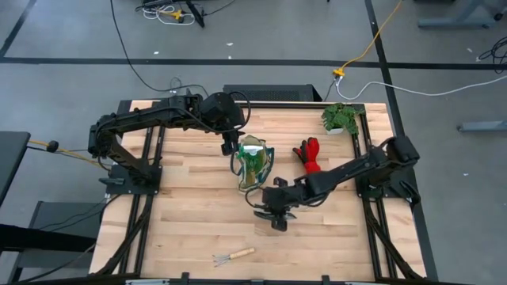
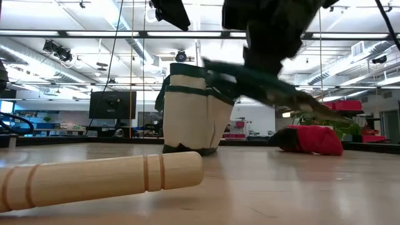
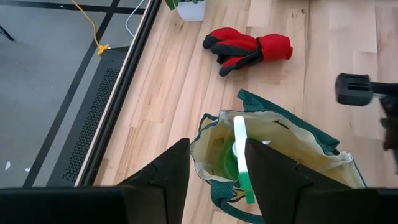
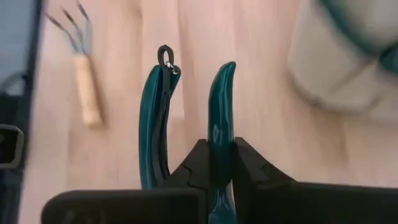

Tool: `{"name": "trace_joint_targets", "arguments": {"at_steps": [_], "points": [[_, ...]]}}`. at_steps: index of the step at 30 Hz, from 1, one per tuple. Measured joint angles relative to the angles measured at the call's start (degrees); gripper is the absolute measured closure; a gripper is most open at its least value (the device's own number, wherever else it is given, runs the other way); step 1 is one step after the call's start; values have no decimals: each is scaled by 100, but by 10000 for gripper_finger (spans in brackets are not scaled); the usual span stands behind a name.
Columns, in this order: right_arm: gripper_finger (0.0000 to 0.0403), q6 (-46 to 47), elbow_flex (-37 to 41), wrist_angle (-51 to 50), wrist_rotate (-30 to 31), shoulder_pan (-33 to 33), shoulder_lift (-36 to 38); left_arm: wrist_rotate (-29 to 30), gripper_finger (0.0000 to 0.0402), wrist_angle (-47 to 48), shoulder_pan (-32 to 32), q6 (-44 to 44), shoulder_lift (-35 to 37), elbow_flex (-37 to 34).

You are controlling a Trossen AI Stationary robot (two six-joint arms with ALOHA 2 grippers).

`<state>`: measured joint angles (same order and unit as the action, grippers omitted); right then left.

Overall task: Pick & Place Garden tools in Gardening bag
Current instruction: Put the green shear scissors into the brown gardening bag

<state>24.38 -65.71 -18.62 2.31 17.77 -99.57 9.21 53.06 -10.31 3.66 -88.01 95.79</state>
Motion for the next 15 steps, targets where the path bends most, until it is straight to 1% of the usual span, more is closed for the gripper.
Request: {"name": "trace_joint_targets", "arguments": {"at_steps": [5, 10, 13, 15], "points": [[380, -407, -6, 581, 275, -7, 464, 0, 239, 0, 0, 0, 0, 0], [381, -912, -7, 1114, 726, -27, 782, 0, 239, 0, 0, -4, 0, 0], [381, -1227, -9, 1586, 932, -88, 850, 0, 239, 0, 0, -4, 0, 0], [381, -1470, -9, 2005, 950, -154, 850, 1, 239, -4, -1, -4, 0, 0]]}}
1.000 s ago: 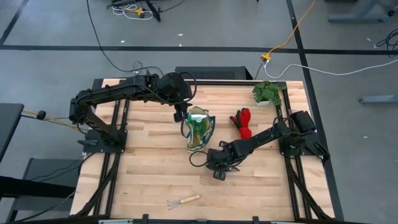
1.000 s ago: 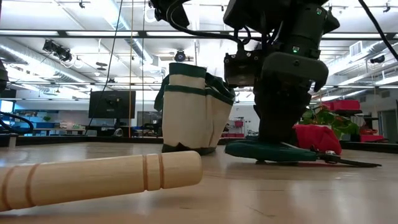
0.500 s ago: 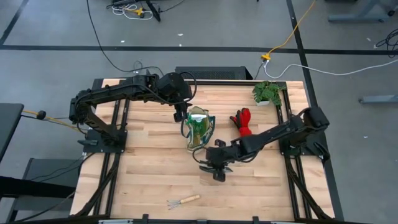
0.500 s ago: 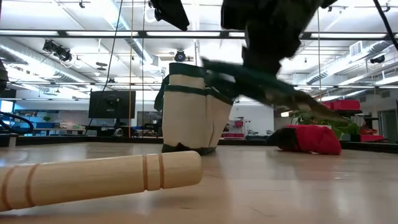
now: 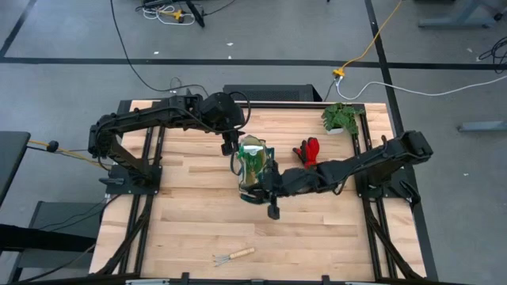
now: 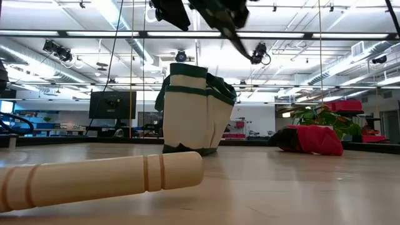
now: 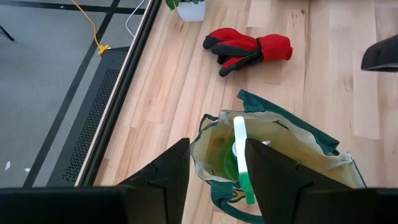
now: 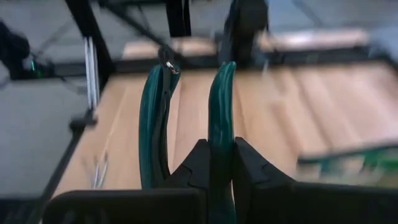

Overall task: Pick & Place Garden tools in Gardening bag
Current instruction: Put the green shear scissors into the brown gardening bag

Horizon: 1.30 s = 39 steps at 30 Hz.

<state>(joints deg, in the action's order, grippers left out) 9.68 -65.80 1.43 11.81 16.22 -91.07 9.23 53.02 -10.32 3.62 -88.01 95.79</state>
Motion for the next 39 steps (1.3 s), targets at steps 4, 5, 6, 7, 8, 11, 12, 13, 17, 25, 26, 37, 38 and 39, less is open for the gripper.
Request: {"name": "trace_joint_targets", "arguments": {"at_steps": [4, 5, 6, 7, 8, 11, 12, 13, 17, 25, 26, 37, 38, 39], "points": [[381, -336, -2, 613, -43, -160, 11, 0, 239, 3, 0, 0, 0, 0], [381, -402, -2, 685, -32, -194, 11, -2, 239, 4, 1, 0, 0, 0], [381, -454, -2, 745, -18, -227, 11, 1, 239, 2, 1, 0, 0, 0], [381, -494, -2, 836, -22, -261, 11, 1, 239, 2, -1, 0, 0, 0], [381, -556, -2, 933, -21, -288, 11, -2, 239, 4, 1, 0, 0, 0], [381, -731, -2, 1172, -21, -367, 11, -1, 239, 3, 1, 2, 0, 0], [381, -804, -2, 1249, -20, -387, 11, -2, 239, 4, 1, 4, 0, 0], [381, -881, -2, 1339, -19, -404, 11, 0, 239, 3, 0, 4, 0, 0], [381, -1150, -2, 1624, -21, -459, 11, 1, 239, 2, -1, 4, 0, 0], [381, -1400, 454, 2724, -129, -570, 11, 1, 239, 8, -1, 7, 0, 0], [381, -1421, 592, 3040, -172, -590, 11, 1, 239, 6, 0, 7, 0, 0], [381, -1351, 1949, 5547, -447, -1004, 11, 1, 239, 8, 1, 2, 0, 0], [381, -1348, 2113, 5855, -493, -1044, 11, 2, 239, 6, -1, 4, 0, 0], [381, -1329, 2266, 6150, -494, -1085, 11, 16, 239, 6, 0, 4, 0, 0]]}}
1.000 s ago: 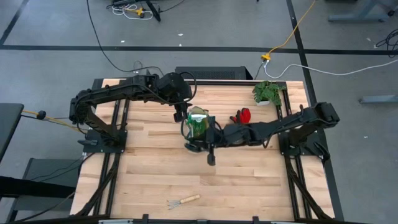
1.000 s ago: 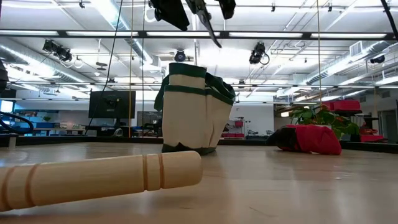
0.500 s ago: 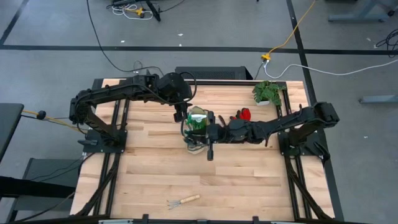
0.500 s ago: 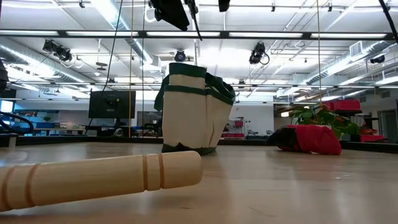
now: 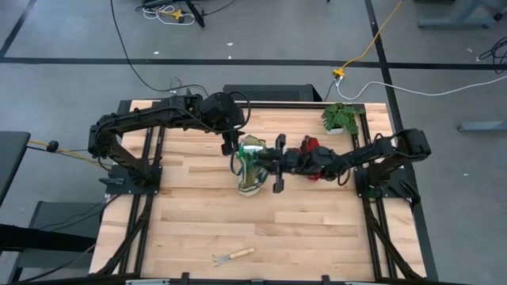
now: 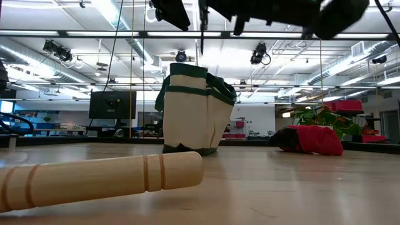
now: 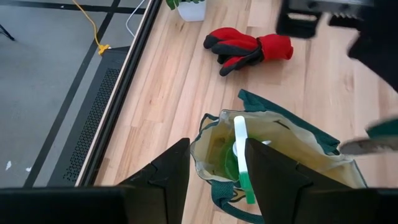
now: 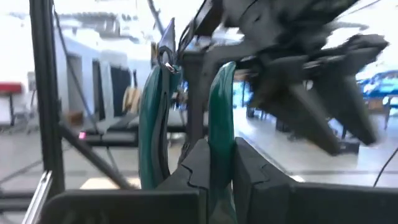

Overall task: Pick & Place Garden tools in Gardening bag
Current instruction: Put the green shear scissors into the brown gardening bag

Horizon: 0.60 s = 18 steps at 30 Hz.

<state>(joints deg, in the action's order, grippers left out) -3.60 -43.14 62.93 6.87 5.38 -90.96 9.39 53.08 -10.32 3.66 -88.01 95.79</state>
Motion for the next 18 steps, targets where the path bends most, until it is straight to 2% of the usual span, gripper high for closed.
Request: {"name": "trace_joint_targets", "arguments": {"at_steps": [8, 18], "points": [[381, 196, 843, 1727, 177, -310, -134, 4, 239, -9, -1, 0, 0, 0], [381, 313, 785, 2010, 163, -424, -652, 4, 239, -76, -1, -2, 0, 0]]}}
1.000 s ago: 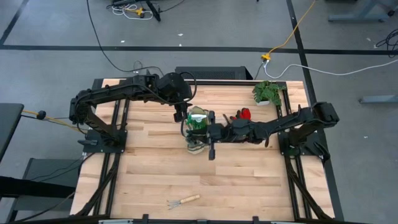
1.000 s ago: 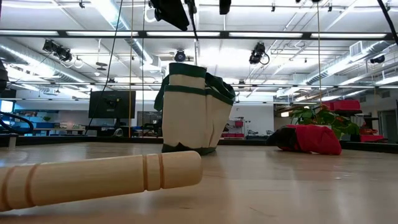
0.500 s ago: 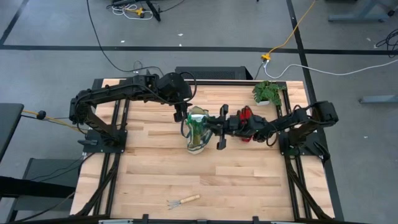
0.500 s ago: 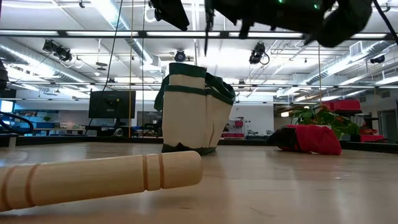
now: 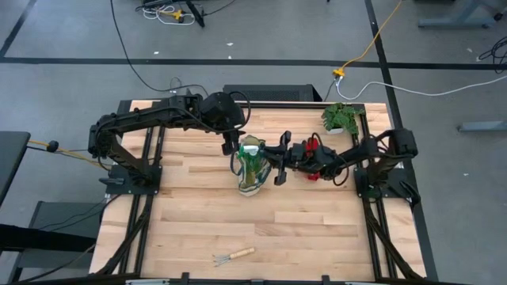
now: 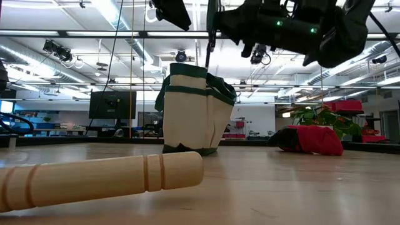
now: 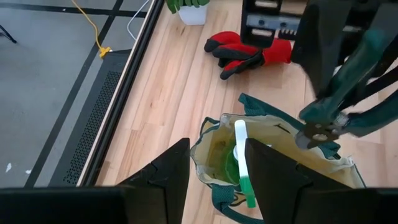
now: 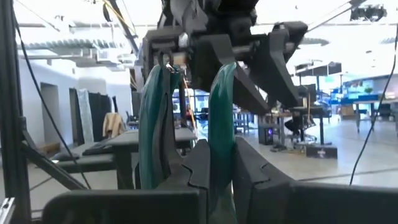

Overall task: Pick & Place Garden tools in Gardening bag
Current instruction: Put the green shear scissors into the brown gardening bag

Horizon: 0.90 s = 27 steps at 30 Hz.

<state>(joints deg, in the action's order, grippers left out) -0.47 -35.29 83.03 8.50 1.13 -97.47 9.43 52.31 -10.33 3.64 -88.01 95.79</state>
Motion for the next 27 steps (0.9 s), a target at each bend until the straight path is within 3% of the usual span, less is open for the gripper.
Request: {"name": "trace_joint_targets", "arguments": {"at_steps": [11, 27], "points": [[381, 280, -22, 666, -40, -34, -698, 0, 239, -4, 0, -2, 0, 0], [381, 565, -319, 654, -38, 75, -1477, -1, 239, -9, 0, -2, 0, 0]]}}
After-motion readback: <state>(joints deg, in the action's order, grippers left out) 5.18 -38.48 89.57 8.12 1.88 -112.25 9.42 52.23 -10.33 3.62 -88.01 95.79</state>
